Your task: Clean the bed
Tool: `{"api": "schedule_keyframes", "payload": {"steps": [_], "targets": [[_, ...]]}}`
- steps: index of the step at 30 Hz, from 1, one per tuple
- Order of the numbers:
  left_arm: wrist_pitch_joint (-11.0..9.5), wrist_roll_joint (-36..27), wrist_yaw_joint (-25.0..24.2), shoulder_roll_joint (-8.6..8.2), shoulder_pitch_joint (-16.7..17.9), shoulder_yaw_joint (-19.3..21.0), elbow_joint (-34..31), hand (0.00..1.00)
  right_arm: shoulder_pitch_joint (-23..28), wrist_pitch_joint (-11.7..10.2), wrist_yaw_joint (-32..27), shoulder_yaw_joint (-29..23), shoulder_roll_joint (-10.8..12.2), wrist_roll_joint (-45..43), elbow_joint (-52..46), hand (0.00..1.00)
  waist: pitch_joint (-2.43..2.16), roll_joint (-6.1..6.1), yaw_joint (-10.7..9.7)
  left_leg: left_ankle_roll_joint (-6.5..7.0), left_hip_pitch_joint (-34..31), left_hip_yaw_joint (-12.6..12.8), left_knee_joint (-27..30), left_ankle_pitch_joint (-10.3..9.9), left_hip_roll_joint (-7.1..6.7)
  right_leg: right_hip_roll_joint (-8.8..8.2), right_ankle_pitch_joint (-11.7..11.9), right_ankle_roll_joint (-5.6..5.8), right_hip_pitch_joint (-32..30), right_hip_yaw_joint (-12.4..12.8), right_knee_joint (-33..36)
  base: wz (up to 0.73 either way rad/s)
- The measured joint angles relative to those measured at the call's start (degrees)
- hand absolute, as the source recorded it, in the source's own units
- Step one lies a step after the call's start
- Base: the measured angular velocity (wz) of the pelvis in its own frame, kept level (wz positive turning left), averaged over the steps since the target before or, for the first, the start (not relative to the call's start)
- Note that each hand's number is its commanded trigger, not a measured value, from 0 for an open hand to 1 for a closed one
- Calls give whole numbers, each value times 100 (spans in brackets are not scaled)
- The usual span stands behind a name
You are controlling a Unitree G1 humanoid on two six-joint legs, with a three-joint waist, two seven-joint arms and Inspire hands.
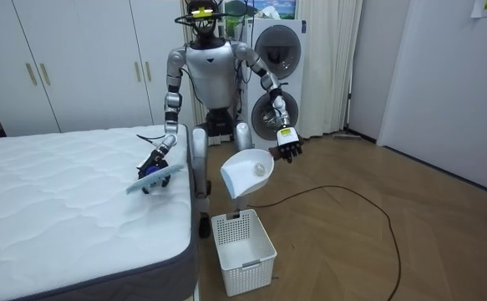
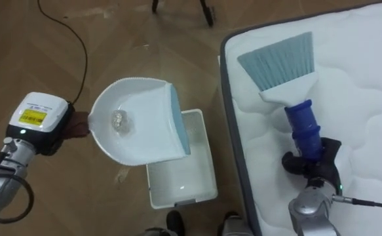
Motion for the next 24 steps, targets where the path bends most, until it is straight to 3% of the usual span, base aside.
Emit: {"api": "schedule_keyframes", "payload": {"steps": [6,14,18,24], "targets": [[3,15,-11,11,122,-67,-5,100,30,3,-175,4,10,-12,1,0,-9,-23,3,31,21,-8,-32,25,-51,-45,-10,33,45,-33,-20,6],[63,16,-125,246,123,-263,-79,100,25,3,-339,209,-12,-7,10,0,-24,-2,24,32,35,-33,-31,33,-48,-32,-4,40,51,-9,-11,0],[154,72,-125,442,143,-438,-148,100,9,6,-347,223,-30,95,39,0,-64,64,24,35,52,-28,-78,48,-53,-37,9,44,58,-11,-36,0],[259,407,-204,449,179,-506,-292,100,3,8,-447,260,-193,162,35,0,-80,230,40,73,166,-22,-419,236,-147,-150,92,56,104,-89,-193,5]]}}
